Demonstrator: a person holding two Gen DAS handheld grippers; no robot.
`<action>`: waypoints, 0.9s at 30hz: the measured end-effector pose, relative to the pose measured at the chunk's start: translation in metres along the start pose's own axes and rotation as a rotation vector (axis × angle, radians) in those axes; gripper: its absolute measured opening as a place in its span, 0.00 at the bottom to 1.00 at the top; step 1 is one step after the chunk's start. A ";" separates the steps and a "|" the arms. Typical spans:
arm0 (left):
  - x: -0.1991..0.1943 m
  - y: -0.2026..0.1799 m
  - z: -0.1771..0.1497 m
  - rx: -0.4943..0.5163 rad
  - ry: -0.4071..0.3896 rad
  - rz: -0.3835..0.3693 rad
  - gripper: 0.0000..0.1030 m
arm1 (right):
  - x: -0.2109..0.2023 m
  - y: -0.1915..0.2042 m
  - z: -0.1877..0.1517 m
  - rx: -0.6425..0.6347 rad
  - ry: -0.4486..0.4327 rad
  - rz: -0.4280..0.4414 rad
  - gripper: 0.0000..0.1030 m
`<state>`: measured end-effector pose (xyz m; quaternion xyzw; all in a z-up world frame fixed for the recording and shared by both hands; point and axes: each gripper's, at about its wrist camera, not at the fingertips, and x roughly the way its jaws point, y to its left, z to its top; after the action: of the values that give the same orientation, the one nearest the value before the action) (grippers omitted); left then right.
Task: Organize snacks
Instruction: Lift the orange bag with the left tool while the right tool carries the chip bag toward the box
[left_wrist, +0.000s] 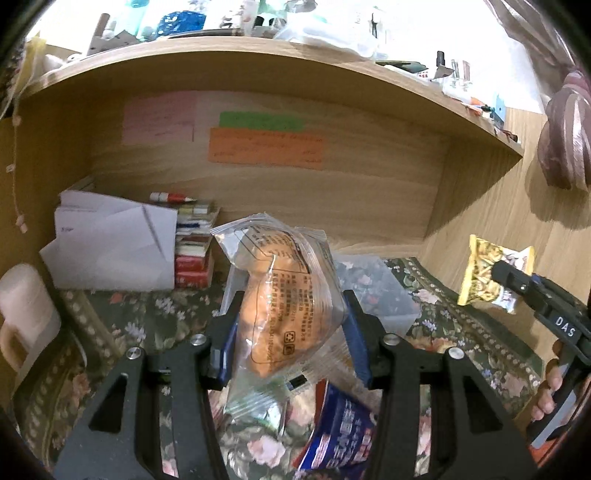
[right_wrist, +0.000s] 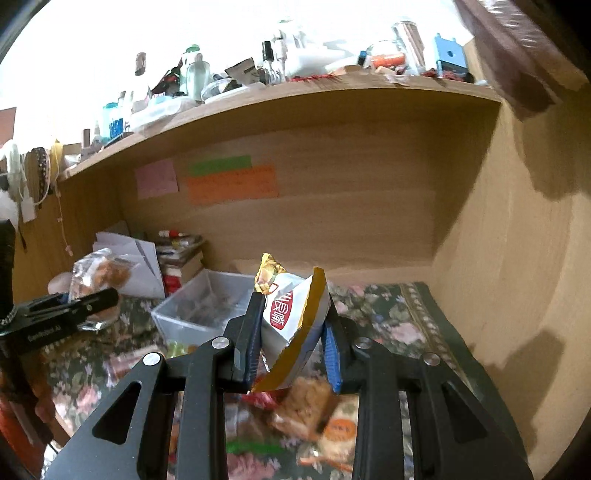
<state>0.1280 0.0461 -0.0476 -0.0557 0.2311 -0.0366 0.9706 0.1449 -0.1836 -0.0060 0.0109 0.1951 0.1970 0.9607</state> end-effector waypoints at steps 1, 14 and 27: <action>0.003 -0.001 0.004 0.001 0.002 -0.002 0.48 | 0.004 0.001 0.002 0.001 -0.001 0.007 0.26; 0.069 -0.002 0.034 0.041 0.071 0.023 0.48 | 0.062 0.004 0.019 -0.016 0.049 0.026 0.26; 0.144 0.005 0.026 0.059 0.233 0.017 0.48 | 0.139 0.001 0.009 -0.030 0.267 0.070 0.26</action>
<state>0.2677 0.0391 -0.0892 -0.0207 0.3415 -0.0413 0.9388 0.2654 -0.1293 -0.0488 -0.0227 0.3176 0.2331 0.9188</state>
